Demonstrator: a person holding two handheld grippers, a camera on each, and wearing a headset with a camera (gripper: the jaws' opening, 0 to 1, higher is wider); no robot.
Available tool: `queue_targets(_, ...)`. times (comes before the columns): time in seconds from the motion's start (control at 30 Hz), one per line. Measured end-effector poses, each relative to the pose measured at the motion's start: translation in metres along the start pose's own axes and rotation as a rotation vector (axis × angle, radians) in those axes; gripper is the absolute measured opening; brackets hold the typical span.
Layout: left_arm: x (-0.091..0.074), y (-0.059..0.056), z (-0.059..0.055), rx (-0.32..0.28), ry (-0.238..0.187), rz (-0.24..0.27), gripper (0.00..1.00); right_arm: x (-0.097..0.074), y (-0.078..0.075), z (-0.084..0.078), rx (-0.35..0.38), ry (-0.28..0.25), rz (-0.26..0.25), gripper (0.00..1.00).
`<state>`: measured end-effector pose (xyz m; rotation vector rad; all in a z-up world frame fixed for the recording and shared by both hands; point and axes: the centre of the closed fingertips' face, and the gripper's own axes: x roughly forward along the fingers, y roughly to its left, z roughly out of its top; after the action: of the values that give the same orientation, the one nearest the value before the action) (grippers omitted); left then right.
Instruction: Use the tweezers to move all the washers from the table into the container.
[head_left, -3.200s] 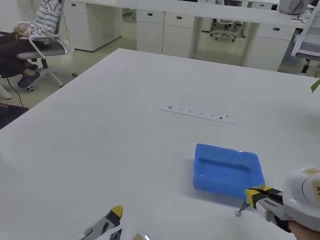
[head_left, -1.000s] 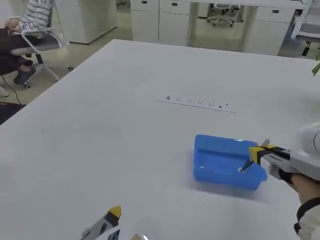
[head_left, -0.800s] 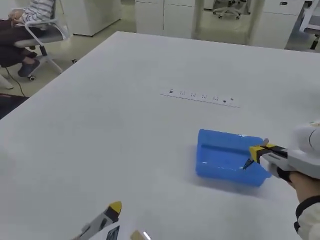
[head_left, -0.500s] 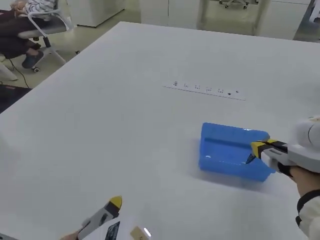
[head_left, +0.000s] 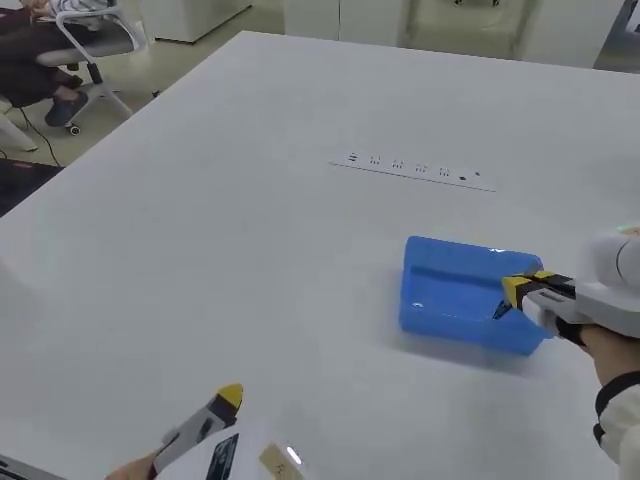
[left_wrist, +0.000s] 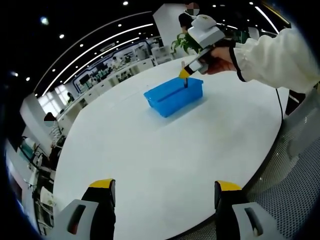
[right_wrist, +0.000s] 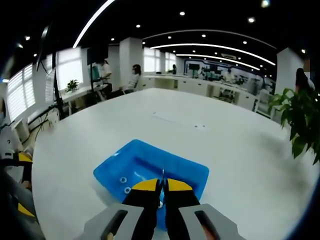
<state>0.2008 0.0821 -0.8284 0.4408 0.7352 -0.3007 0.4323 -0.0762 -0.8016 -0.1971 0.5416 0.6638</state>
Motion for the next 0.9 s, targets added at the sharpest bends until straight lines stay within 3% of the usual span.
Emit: queue_targets(0.9, -0.0010, 0.0029, -0.0017, -0.001, 0.001, 0.013, 0.82, -0.0058, -0.0003, -0.0053, -0.029, 0.025, -0.014, 0.00)
